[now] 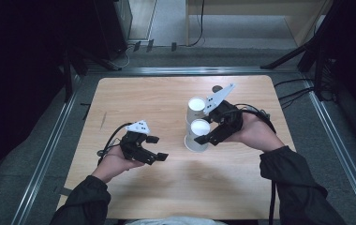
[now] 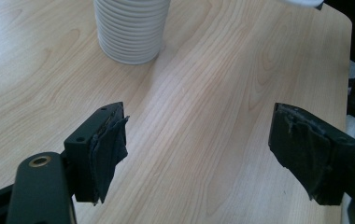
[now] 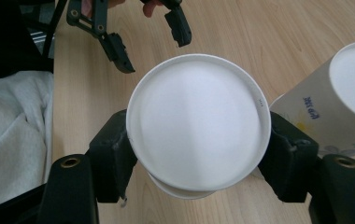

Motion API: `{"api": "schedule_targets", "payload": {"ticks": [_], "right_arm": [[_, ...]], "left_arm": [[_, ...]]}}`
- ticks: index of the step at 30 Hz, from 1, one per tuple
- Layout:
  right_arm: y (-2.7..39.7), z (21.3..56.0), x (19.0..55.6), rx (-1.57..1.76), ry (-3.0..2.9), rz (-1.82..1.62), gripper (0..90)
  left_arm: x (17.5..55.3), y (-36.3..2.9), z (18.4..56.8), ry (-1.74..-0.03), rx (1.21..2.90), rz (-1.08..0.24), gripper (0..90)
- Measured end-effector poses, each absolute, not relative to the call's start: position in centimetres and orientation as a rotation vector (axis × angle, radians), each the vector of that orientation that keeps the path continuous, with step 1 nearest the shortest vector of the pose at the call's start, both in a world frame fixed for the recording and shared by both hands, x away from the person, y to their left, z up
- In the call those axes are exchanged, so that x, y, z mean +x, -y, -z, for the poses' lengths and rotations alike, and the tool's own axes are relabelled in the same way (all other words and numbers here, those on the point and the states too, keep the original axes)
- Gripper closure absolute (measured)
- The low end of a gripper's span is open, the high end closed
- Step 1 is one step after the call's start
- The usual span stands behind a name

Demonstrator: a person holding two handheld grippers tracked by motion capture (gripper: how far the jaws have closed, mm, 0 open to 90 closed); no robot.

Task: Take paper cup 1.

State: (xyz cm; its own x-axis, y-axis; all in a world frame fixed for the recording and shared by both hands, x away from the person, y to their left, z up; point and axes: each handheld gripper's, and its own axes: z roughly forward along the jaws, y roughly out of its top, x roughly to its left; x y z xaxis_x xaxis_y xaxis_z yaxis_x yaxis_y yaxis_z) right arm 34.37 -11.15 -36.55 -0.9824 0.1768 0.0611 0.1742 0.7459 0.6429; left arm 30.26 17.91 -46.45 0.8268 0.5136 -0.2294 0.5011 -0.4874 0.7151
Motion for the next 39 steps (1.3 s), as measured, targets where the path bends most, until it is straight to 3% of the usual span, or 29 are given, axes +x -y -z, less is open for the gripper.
{"api": "schedule_targets", "payload": {"ticks": [29, 39], "right_arm": [[11.5, 44.1, 33.1, 0.363, -2.936, -1.191, 34.9], [11.2, 45.8, 32.7, 0.383, -2.965, -1.237, 34.9]], "left_arm": [[31.1, -16.1, 47.1, -0.638, 2.185, 0.013, 20.2], [30.6, -14.8, 47.5, -0.576, 2.217, 0.046, 16.7]]}}
